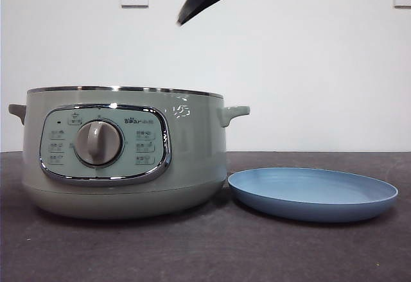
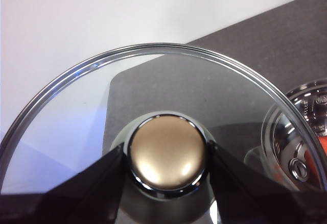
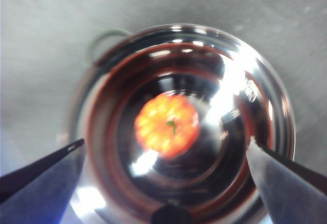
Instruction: Take the pumpkin out from the steamer,put the pumpkin in the blue plate,close the lid
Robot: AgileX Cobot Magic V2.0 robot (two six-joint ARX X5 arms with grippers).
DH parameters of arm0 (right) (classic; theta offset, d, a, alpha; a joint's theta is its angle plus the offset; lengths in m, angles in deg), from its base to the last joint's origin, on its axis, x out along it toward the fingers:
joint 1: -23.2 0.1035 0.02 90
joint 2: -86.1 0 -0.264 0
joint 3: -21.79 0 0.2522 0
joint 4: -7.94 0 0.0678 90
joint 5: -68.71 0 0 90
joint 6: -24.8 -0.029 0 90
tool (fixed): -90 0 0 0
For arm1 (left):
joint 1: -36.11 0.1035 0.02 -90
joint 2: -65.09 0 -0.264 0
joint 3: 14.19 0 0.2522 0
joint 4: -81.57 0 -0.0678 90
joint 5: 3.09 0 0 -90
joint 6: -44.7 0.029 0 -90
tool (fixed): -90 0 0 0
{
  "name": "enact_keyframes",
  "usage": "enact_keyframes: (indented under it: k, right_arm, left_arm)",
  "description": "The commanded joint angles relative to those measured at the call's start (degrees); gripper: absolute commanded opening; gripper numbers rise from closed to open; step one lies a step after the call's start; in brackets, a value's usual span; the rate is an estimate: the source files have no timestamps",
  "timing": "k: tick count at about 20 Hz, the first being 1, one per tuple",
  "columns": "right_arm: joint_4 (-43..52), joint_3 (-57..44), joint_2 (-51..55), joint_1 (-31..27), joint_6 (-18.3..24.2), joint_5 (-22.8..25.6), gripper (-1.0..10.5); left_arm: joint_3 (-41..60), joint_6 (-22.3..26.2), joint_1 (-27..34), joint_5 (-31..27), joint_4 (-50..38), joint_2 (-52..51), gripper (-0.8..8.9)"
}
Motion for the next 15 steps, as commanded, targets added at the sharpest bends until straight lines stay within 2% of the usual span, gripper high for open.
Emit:
enact_keyframes:
  k: [1, 9, 15]
  right_arm:
    - [1.36, 1.14, -5.16, 1.99, 3.58, 3.32, 6.3]
    - [3.65, 1.14, -16.72, 2.51, 4.98, 2.62, 6.3]
    - [6.01, 1.14, -20.24, 2.51, 4.94, 2.56, 6.3]
  left_arm:
    - [-0.7, 0.63, 0.02, -0.79, -2.12, -0.44, -0.09]
    - [-0.72, 0.63, 0.02, -0.57, -2.14, -0.44, -0.09]
    - [-0.7, 0.63, 0.02, -0.57, -2.08, -0.44, -0.09]
